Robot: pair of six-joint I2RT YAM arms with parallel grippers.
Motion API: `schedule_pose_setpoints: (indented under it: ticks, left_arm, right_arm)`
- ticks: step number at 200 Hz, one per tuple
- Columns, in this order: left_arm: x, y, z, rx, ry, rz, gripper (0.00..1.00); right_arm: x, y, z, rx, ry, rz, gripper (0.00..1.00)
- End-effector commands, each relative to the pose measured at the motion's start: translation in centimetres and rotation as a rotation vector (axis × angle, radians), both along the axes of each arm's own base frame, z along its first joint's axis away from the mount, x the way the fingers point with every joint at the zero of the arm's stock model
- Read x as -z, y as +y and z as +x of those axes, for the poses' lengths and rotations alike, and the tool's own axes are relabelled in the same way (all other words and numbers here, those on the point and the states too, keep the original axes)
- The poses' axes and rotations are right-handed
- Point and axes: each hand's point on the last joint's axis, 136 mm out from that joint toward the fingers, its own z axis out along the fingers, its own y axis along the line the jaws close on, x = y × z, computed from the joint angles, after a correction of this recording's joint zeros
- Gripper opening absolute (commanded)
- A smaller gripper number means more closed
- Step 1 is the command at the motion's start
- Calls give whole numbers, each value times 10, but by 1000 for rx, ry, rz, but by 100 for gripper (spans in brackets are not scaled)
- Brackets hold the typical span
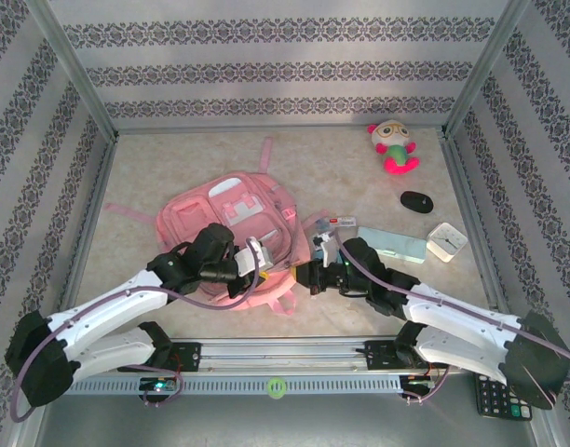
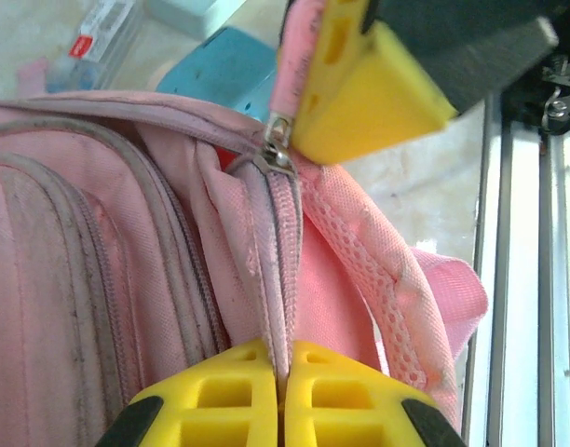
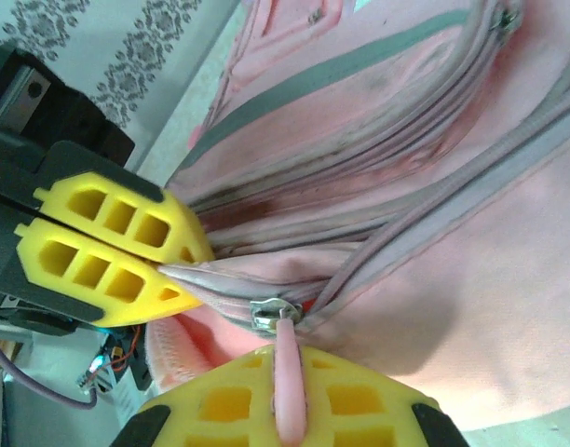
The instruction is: Pack the student bag
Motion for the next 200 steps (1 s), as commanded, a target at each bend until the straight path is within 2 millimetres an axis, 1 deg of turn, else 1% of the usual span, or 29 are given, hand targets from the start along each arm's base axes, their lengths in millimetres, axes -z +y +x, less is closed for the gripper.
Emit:
schedule_pose_setpoints:
  ticks: [1, 14, 25, 49, 55, 62, 75, 82, 90, 101, 107, 120, 128, 138, 150, 169, 183, 200]
  left_arm:
    - [18, 36, -22, 22, 6, 148, 6]
    - [19, 48, -27, 37, -26, 198, 6]
    - [20, 61, -31, 45, -54, 252, 10]
    - [24, 92, -34, 35, -88, 408, 17]
    - [24, 97, -35, 32, -90, 434, 21]
    - [24, 99, -35, 28, -88, 448, 28]
    - [17, 93, -33, 14, -81, 411, 42]
    - [13, 86, -29, -8, -73, 369, 52]
    - [3, 72, -21, -49, -65, 294, 60]
    - [-9, 54, -8, -110, -41, 188, 68]
    - [-14, 45, -1, -149, -26, 137, 71]
    - [-16, 31, 9, -183, 3, 78, 76]
    - [-13, 26, 14, -193, 12, 70, 77]
    - [-7, 22, 14, -181, 30, 74, 77]
    - [2, 17, 9, -145, 66, 84, 77]
    - [10, 11, -1, -94, 115, 65, 77]
    - [15, 11, -5, -82, 118, 55, 67]
    - [19, 15, -9, -71, 107, 71, 48]
  right_arm:
    - [25, -44, 34, 242, 7, -110, 0]
    - [19, -44, 39, 241, -1, -96, 0]
    - [12, -37, 39, 198, -14, -83, 0]
    - [0, -7, 24, 29, -28, -68, 0]
    - [-1, 2, 17, -13, -40, -72, 0]
    - [-3, 11, 11, -54, -54, -79, 0]
    - [-3, 25, 2, -104, -60, -91, 0]
    - [-3, 31, -1, -121, -52, -90, 0]
    - [-3, 37, -4, -136, -47, -85, 0]
    - [-6, 44, -7, -153, -54, -84, 0]
    - [-9, 48, -8, -159, -60, -78, 0]
    - [-18, 56, -12, -174, -73, -59, 0]
    - [-24, 61, -14, -180, -80, -46, 0]
    - [-30, 66, -17, -189, -86, -28, 0]
    - [-36, 71, -19, -192, -91, -16, 0]
    - [-43, 78, -22, -203, -96, -1, 0]
    - [-44, 79, -23, -208, -95, 0, 0]
    - [-43, 76, -22, -196, -99, -9, 0]
